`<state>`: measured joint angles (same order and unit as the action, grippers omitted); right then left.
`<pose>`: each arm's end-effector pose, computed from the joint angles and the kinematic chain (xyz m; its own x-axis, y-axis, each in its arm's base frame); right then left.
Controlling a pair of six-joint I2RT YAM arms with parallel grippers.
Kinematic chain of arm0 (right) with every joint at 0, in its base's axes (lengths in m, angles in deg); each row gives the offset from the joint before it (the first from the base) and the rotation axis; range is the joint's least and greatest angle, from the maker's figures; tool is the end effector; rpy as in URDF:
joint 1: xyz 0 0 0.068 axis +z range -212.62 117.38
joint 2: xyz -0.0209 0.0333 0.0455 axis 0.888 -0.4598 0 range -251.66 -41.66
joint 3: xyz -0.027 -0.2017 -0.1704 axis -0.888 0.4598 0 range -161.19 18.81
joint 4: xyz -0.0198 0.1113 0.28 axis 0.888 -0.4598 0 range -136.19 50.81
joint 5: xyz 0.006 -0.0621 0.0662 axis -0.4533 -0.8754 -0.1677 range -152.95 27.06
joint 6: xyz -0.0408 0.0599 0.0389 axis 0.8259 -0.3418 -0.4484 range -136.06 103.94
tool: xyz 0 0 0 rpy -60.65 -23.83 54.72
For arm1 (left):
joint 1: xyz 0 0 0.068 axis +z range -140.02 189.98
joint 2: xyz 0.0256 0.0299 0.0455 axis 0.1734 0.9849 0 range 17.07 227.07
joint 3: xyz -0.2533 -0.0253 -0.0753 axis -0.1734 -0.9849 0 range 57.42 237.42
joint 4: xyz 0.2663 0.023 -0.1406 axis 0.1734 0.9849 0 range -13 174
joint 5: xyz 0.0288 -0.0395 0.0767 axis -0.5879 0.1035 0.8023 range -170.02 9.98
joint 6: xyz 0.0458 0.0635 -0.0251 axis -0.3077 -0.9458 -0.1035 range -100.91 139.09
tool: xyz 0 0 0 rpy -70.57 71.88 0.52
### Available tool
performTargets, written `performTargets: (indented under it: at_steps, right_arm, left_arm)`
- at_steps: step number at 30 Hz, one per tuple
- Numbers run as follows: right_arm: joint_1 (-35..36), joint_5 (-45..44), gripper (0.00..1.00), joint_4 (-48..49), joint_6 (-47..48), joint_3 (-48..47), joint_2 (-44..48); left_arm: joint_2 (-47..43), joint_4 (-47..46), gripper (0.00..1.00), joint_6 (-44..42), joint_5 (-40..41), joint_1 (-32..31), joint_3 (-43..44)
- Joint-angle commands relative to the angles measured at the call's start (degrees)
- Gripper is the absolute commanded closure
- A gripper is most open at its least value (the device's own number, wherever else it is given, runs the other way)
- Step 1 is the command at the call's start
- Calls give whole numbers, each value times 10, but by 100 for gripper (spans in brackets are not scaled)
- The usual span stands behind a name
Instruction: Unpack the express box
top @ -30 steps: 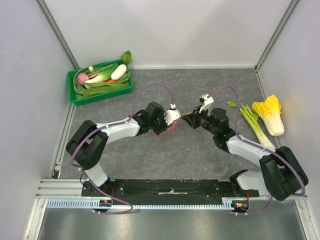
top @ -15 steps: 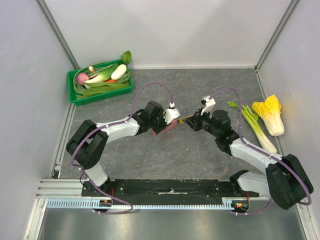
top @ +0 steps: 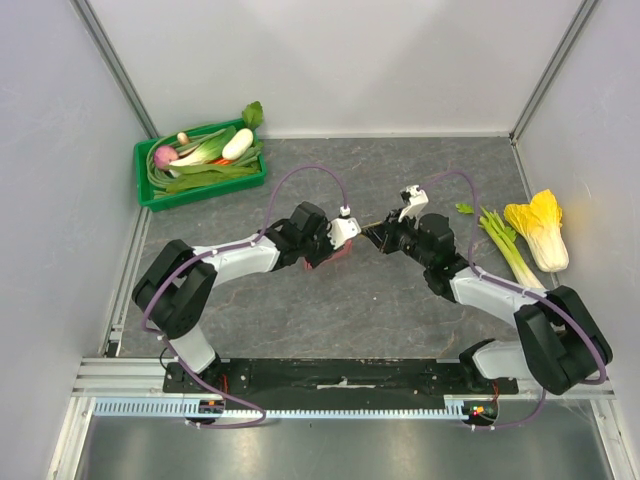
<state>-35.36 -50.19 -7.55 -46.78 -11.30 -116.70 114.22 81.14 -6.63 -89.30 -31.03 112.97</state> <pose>0.2950 0.1698 0.1673 -0.5015 0.3021 -0.8107 -0.4439 0.7145 0.5408 0.3003 -0.2765 0.1181 -0.1690 0.7145 -0.6789 0.8945 0.4005 0.1988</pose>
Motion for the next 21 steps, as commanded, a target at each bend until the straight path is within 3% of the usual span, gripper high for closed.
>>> performTargets:
  at_steps: [1,21]
  right_arm:
    - [0,-12,100,55,-14,-27,-12]
    - [-4,-13,100,54,-14,-36,-35]
  left_arm:
    - [11,10,79,-23,9,-3,-4]
    - [10,10,79,-24,9,-4,-4]
